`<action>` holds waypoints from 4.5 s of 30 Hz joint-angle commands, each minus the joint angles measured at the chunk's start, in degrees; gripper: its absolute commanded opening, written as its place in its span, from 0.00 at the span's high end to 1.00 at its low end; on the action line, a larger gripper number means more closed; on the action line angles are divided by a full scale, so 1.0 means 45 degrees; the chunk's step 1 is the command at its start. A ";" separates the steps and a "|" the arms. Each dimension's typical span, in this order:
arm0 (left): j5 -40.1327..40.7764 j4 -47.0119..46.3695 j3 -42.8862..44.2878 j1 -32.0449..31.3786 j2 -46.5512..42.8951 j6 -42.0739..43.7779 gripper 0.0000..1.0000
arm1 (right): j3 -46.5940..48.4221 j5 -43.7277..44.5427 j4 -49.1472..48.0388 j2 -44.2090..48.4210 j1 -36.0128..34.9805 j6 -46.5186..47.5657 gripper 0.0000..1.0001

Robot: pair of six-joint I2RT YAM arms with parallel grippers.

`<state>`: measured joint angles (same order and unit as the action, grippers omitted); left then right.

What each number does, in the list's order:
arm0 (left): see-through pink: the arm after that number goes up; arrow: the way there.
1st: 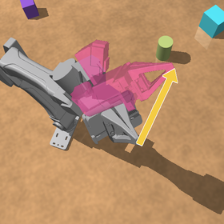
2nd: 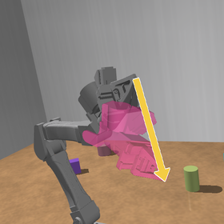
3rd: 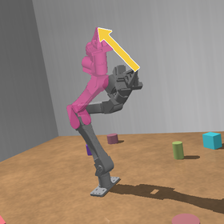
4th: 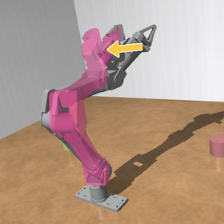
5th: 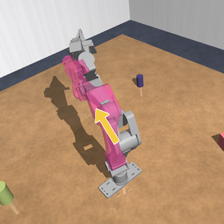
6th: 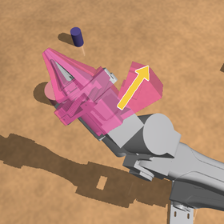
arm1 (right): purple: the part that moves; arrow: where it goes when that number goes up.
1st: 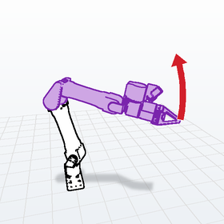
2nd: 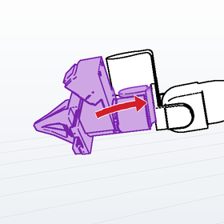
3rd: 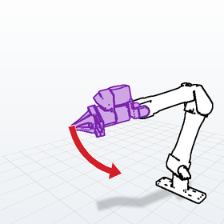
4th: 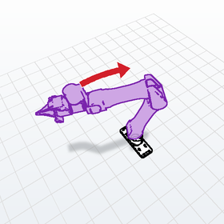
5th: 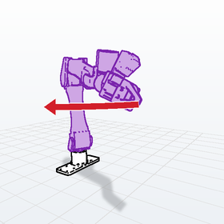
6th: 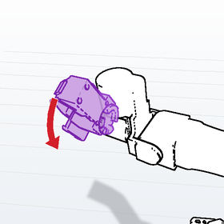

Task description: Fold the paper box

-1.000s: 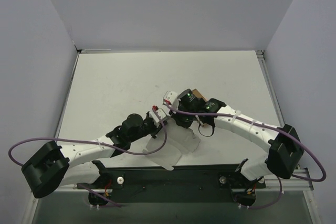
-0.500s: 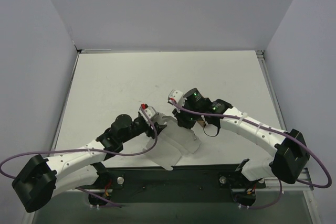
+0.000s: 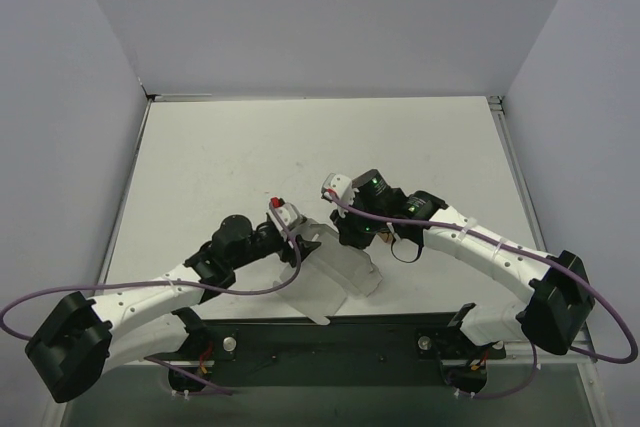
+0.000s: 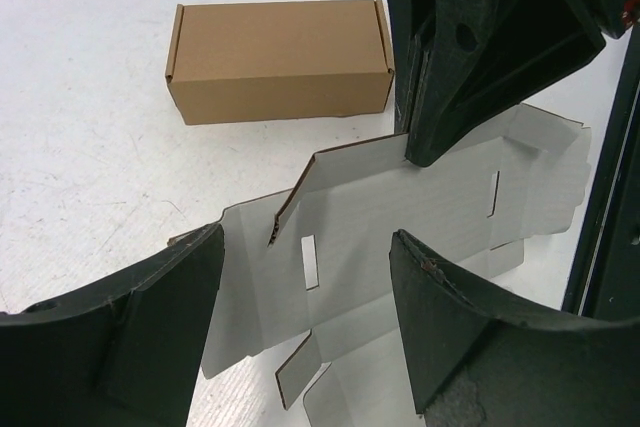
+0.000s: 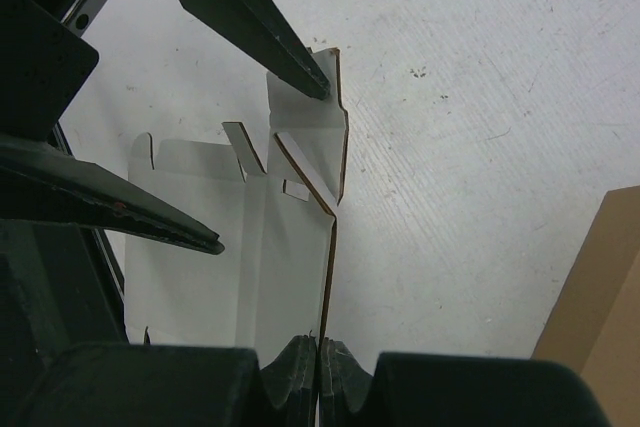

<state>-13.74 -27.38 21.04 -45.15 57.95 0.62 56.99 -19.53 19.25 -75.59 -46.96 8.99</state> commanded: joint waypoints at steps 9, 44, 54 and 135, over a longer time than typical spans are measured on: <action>-0.0989 -0.1240 0.1204 0.0149 0.1320 -0.0041 0.38 | -0.0009 -0.1129 0.0528 0.0158 -0.0209 -0.0007 1.00; 0.5493 -0.3680 -0.1490 -0.0163 0.0110 0.1150 1.00 | -0.3381 0.5494 -0.6632 0.3303 -0.0892 -1.5155 0.37; 0.5826 -0.5263 -0.2467 -0.0202 -0.0164 0.1112 1.00 | -0.3582 0.6155 -1.1499 -0.0133 -0.1635 -2.0998 0.39; 0.8417 0.3928 -0.2545 -0.1257 -0.6685 -0.5501 0.28 | -0.2859 0.3380 -1.4392 -0.3397 0.1666 -2.1276 1.00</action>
<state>15.14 -22.96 11.97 -51.16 30.11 -10.52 45.47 -8.62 -37.23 -90.11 -38.74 -87.74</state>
